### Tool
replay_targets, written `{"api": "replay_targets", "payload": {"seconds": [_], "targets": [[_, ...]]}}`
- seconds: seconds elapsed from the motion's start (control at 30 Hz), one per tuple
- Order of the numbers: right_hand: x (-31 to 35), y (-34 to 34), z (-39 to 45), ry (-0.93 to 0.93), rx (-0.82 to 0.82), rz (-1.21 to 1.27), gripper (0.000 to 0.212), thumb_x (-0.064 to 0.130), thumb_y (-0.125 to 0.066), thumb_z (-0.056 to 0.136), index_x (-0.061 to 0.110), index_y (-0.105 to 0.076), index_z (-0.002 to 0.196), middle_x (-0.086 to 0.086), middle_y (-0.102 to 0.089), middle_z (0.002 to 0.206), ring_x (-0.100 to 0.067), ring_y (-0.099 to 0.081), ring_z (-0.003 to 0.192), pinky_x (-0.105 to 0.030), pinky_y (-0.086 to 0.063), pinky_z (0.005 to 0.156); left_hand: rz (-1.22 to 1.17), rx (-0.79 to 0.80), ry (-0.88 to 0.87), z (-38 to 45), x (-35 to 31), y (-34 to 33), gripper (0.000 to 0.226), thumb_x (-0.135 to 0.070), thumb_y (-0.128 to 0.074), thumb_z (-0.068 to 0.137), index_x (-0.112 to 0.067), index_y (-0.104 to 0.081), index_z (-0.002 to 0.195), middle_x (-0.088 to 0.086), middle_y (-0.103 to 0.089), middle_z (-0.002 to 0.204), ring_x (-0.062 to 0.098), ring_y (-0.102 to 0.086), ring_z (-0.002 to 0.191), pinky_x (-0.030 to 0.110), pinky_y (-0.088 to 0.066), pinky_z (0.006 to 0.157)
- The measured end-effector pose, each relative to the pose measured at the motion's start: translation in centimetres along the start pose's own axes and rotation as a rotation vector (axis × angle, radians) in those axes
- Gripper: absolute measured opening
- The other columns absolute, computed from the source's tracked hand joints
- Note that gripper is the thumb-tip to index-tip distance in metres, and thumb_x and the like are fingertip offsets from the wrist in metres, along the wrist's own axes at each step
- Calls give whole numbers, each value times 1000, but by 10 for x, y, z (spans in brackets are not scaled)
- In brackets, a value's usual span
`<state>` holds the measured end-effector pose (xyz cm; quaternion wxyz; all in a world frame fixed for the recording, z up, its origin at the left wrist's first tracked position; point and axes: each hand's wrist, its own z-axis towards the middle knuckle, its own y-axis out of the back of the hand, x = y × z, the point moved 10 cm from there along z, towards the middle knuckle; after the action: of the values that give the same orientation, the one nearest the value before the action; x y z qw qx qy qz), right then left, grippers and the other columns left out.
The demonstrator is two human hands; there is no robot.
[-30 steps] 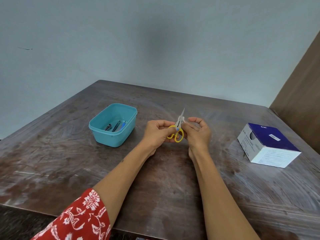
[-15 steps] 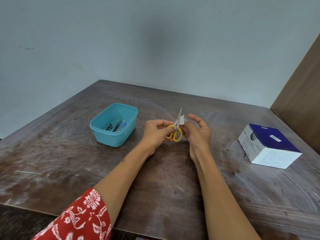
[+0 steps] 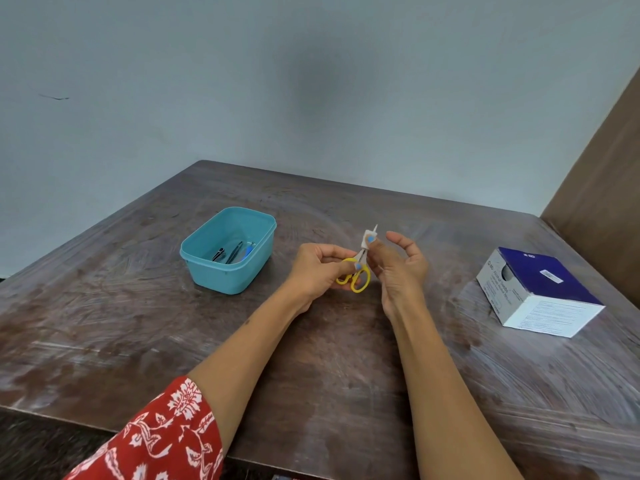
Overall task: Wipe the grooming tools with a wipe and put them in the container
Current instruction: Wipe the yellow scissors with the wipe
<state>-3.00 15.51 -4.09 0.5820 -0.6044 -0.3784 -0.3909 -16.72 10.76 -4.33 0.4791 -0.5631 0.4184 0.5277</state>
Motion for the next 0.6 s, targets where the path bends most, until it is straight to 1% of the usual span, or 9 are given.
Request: {"api": "replay_targets", "payload": {"seconds": [0.1, 0.2, 0.3, 0.4, 0.5, 0.6], "targets": [[-5, 0, 0, -22, 1, -53, 30, 1, -77, 70, 17, -58, 86, -18, -66, 84, -27, -62, 71, -39, -54, 72, 11, -12, 8, 1, 1, 2, 13, 1, -66, 79, -4, -68, 91, 10, -71, 82, 15, -70, 65, 29, -59, 60], [-2, 4, 1, -4, -38, 14, 32, -3, -75, 72, 18, -57, 88, -13, -65, 81, -24, -63, 74, -35, -54, 72, 15, 27, 40, 0, 3, -2, 14, 3, -67, 78, -1, -67, 92, 11, -70, 80, 15, -69, 64, 28, -59, 58], [2, 8, 3, 9, -56, 104, 34, -7, -71, 75, 18, -54, 90, -12, -63, 78, -23, -62, 74, -31, -54, 72, 23, 51, 55, -1, 6, -6, 17, 5, -66, 78, 4, -66, 94, 14, -69, 78, 16, -68, 62, 30, -59, 59], [-3, 6, 3, -8, -26, 5, 32, -5, -73, 73, 17, -55, 89, -12, -64, 78, -21, -63, 70, -31, -54, 69, 16, 18, 35, 0, 5, -4, 18, 6, -66, 77, 5, -65, 96, 15, -69, 80, 15, -68, 61, 30, -59, 59], [-6, 2, 3, -25, 5, -64, 32, -2, -75, 71, 16, -56, 89, -16, -66, 86, -24, -64, 73, -34, -56, 71, 6, -12, 20, 0, 3, 0, 18, 5, -66, 78, 4, -66, 96, 13, -69, 79, 14, -69, 60, 27, -58, 56], [6, 6, 1, 41, -47, 22, 35, -8, -72, 72, 17, -54, 89, -10, -65, 75, -18, -64, 69, -31, -55, 74, -2, 31, 20, -1, 2, -4, 17, 4, -66, 79, 1, -66, 95, 12, -69, 78, 13, -68, 60, 26, -58, 56]]}}
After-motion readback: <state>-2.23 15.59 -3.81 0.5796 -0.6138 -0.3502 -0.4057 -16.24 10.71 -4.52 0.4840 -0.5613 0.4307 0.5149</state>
